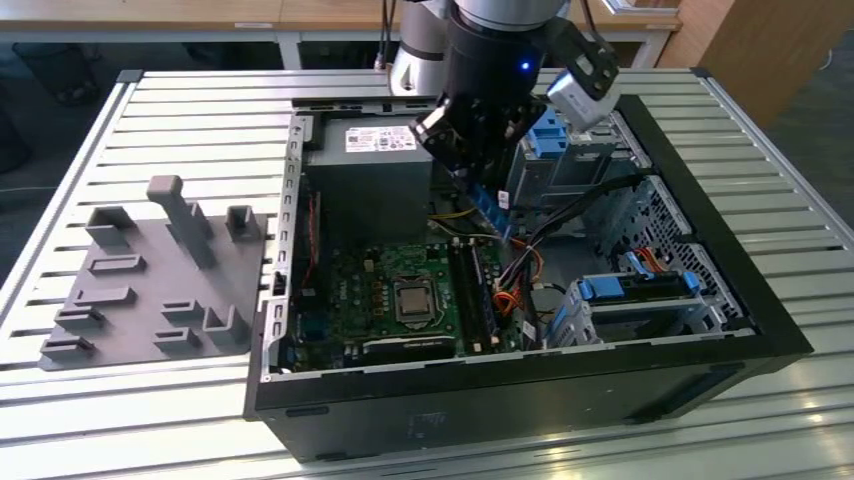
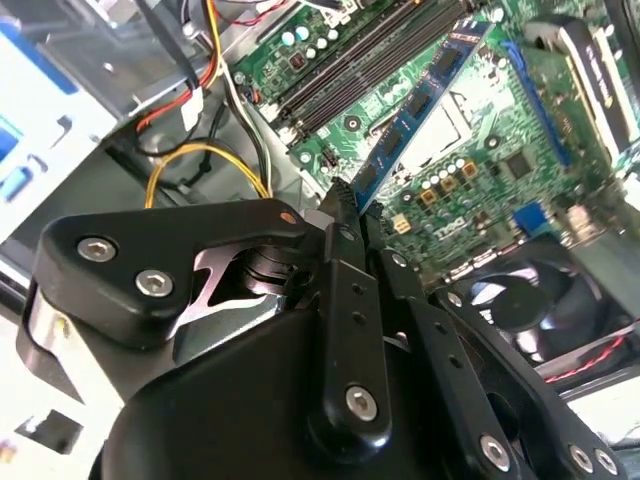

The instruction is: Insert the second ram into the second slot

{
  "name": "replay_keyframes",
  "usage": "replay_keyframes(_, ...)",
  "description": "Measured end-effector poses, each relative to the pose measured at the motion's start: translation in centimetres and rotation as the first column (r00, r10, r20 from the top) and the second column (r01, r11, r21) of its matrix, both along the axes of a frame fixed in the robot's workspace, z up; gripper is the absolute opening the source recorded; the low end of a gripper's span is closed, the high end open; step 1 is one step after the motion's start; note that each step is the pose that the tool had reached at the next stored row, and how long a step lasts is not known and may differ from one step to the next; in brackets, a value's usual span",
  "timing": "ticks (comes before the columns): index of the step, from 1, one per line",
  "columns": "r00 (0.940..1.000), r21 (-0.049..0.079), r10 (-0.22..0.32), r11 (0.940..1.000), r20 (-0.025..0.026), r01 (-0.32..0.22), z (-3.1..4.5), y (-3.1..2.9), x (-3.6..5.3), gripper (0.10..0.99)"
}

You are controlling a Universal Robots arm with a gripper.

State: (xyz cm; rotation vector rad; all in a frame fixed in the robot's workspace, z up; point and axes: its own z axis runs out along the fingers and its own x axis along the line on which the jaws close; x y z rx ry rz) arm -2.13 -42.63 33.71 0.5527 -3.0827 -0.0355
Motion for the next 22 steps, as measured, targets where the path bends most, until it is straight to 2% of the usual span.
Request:
replay_keyframes(3, 0.9985, 0.000, -0.055, 0.9985, 0.0000, 0.055, -0.17, 0.00, 0.00, 0.141)
replay_keyframes(6, 0.9941, 0.000, -0.109, 0.9941, 0.0000, 0.109, -0.34, 0.00, 0.00, 0.141)
replay_keyframes(11, 0.9799, 0.000, -0.199, 0.9799, 0.0000, 0.199, -0.63, 0.00, 0.00, 0.141)
replay_keyframes(16, 0.9581, 0.000, -0.286, 0.9581, 0.0001, 0.286, -0.91, 0.00, 0.00, 0.141)
replay_keyframes(21, 0.9282, -0.001, -0.372, 0.9282, 0.0001, 0.372, -1.21, 0.00, 0.00, 0.141)
replay_keyframes(22, 0.9240, -0.001, -0.382, 0.9240, 0.0000, 0.382, -1.23, 0.00, 0.00, 0.141)
